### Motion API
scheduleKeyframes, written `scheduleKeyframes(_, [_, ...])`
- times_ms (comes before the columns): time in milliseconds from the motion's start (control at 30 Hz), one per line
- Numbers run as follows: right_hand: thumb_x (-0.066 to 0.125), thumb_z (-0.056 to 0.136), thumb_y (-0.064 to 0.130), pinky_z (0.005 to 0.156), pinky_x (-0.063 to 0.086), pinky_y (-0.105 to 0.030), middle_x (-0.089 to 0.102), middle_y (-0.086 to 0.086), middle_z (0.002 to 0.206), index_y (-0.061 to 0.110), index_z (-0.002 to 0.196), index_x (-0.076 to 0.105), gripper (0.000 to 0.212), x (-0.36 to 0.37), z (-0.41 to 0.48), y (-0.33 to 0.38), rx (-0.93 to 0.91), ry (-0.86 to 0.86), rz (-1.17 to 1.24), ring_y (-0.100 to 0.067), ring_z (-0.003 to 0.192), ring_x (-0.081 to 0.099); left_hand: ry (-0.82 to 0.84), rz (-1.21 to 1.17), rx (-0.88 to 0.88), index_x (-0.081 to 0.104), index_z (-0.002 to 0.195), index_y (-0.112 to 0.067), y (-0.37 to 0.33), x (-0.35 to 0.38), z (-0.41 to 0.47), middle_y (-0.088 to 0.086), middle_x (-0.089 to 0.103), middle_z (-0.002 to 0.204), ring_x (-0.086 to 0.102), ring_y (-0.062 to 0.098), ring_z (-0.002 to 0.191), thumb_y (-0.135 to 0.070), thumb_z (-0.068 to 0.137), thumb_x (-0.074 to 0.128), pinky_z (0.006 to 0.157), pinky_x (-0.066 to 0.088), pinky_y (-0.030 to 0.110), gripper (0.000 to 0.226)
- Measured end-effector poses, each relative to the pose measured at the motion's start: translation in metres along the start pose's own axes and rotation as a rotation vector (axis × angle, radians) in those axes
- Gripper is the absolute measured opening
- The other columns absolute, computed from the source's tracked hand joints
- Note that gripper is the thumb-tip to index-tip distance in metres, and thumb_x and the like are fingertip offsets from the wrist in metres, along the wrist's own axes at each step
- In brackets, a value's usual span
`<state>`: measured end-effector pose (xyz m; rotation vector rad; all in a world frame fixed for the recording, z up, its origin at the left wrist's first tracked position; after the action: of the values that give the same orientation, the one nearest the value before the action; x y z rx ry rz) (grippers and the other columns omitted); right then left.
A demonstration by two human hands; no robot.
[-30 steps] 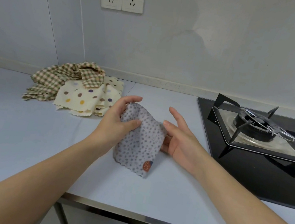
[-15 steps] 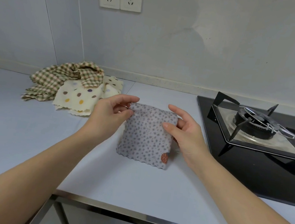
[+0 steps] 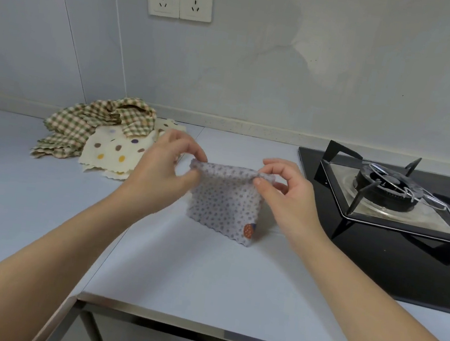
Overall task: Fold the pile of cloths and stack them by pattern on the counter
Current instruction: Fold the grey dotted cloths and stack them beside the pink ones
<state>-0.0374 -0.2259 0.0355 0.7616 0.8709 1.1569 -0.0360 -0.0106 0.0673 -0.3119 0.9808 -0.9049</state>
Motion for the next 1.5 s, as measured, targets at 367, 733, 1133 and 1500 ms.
scheduleKeyframes(367, [0.067, 0.088, 0.010, 0.071, 0.051, -0.023, 0.070, 0.002, 0.089, 0.018, 0.099, 0.062, 0.015, 0.003, -0.005, -0.006, 0.159, 0.393, 0.003, -0.009, 0.080, 0.067, 0.157, -0.301, -0.319, 0.063, 0.082, -0.016, -0.004, 0.009, -0.002, 0.000, 0.068, 0.070, 0.059, 0.004, 0.054, -0.005, 0.092, 0.058, 0.048, 0.044, 0.016, 0.016])
scheduleKeyframes(733, [0.053, 0.096, 0.005, 0.059, 0.045, -0.012, 0.064, 0.016, 0.064, 0.014, 0.085, 0.065, 0.019, 0.005, -0.004, 0.001, 0.143, 0.198, 0.059, 0.003, 0.060, 0.056, 0.384, -0.241, -0.348, 0.067, 0.095, -0.023, -0.007, 0.009, -0.007, -0.006, 0.072, 0.085, 0.069, 0.007, 0.077, -0.026, 0.087, 0.067, 0.064, 0.057, 0.026, 0.009])
scheduleKeyframes(1133, [0.058, 0.083, 0.036, 0.059, 0.048, -0.024, 0.065, -0.001, 0.084, 0.019, 0.122, 0.048, 0.044, 0.016, -0.013, 0.003, 0.485, 0.341, 0.629, -0.009, 0.057, 0.059, 0.354, -0.736, -0.832, 0.060, 0.109, 0.003, 0.005, 0.002, -0.002, 0.019, 0.071, 0.104, 0.070, 0.030, 0.092, -0.006, 0.092, 0.059, 0.071, 0.060, 0.031, 0.020])
scheduleKeyframes(1500, [0.053, 0.097, 0.025, 0.056, 0.038, -0.024, 0.058, 0.000, 0.078, 0.020, 0.116, 0.056, 0.020, 0.014, -0.009, -0.007, 0.556, 0.170, 0.556, -0.010, 0.059, 0.048, 0.343, -0.728, -0.861, 0.063, 0.116, -0.005, 0.014, 0.015, -0.008, 0.009, 0.070, 0.114, 0.067, 0.024, 0.105, -0.028, 0.088, 0.066, 0.094, 0.052, 0.041, 0.037])
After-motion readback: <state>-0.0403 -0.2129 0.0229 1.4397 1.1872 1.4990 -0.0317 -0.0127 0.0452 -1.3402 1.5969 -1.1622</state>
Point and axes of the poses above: each hand's wrist, its own z-axis towards the middle knuckle, its own x-axis out of the palm, y = z × x, the point moved 2 cm from there along z, towards the middle knuckle
